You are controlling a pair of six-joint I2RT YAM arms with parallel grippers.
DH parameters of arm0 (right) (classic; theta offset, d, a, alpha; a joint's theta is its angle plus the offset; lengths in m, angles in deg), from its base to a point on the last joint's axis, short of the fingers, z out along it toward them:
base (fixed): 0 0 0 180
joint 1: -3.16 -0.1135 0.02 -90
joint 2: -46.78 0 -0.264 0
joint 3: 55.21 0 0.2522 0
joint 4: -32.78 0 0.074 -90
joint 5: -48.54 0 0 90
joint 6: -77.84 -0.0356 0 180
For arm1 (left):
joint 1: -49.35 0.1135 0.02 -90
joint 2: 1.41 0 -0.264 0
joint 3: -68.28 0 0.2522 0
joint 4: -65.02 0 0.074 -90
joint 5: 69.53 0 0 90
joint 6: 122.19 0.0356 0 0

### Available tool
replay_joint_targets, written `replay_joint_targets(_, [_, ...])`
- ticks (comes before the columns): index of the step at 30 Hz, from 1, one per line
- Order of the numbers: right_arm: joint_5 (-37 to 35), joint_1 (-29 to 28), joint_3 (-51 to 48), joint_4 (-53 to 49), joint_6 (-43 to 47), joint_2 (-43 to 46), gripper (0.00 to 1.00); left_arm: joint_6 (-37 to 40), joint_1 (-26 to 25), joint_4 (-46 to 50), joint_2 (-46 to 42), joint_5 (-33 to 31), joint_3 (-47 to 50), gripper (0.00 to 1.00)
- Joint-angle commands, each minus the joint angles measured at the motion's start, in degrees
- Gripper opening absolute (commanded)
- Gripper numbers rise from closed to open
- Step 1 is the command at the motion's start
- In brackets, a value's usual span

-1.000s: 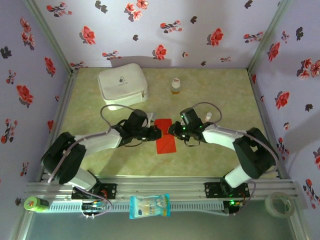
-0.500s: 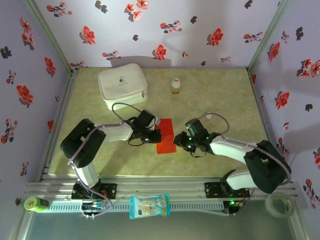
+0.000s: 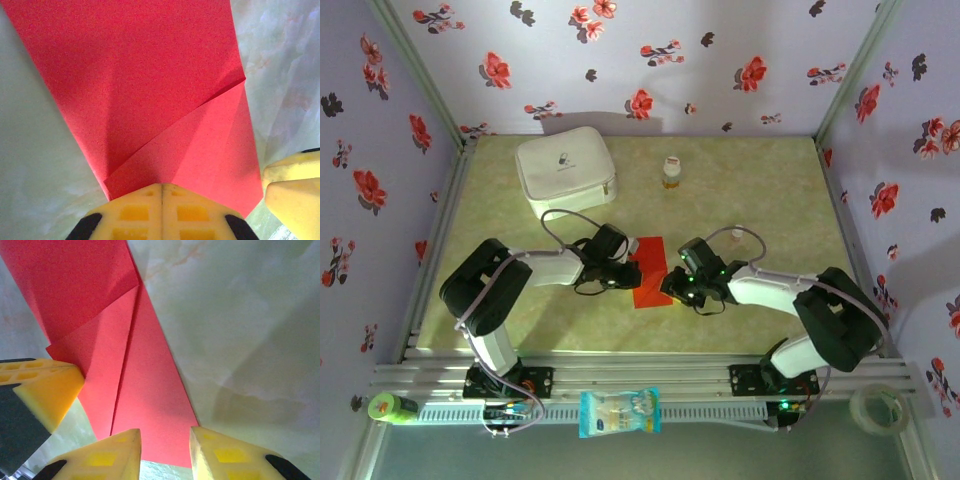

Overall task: Fold a paper plane with a square sheet of paper (pick it up from the middle)
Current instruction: Turn over the paper at the center of the table.

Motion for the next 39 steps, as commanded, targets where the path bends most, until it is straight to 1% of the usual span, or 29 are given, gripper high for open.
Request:
replay_joint_targets(1, [-0.4, -0.5, 0.5, -0.6, -0.9, -1.6, 0.3, -0.2, -0.3, 2.9, 0.5, -1.0, 1.4, 0.0])
replay_joint_targets(5, [0.7, -0.5, 1.0, 2.7, -0.8, -3.0, 0.3, -0.2, -0.5, 3.2, 0.7, -1.1, 1.1, 0.0])
replay_joint_targets(10, [-0.3, -0.5, 1.8, 5.5, -0.8, -3.0, 0.31, -0.3, -0.5, 3.3, 0.8, -1.1, 1.1, 0.0])
replay_joint_targets(13, [-0.7, 0.1, 2.2, 7.5, -0.7, -3.1, 0.37, -0.2, -0.6, 3.4, 1.0, -1.0, 1.0, 0.0])
replay_joint_targets(17, [1.1, 1.8, 2.3, 11.4, -0.6, -3.9, 0.44, -0.3, -0.6, 3.4, 1.1, -1.1, 1.0, 0.0])
replay_joint_targets(19, [2.5, 2.7, 3.0, 11.9, -0.1, -4.8, 0.45, -0.2, -0.6, 3.4, 1.0, -1.1, 0.9, 0.0])
replay_joint_targets(24, [3.4, 4.6, 3.6, 12.4, 0.9, -6.5, 0.46, -0.3, -0.6, 3.4, 1.2, -1.1, 0.7, 0.0])
replay_joint_targets(30, [5.5, 6.5, 3.1, 15.4, 1.1, -8.0, 0.44, -0.2, -0.5, 3.4, 1.0, -1.1, 0.8, 0.0])
replay_joint_targets(39, [7.5, 7.8, 1.3, 20.9, 0.1, -10.5, 0.33, -1.1, -0.6, 2.6, 0.6, -1.0, 0.7, 0.0])
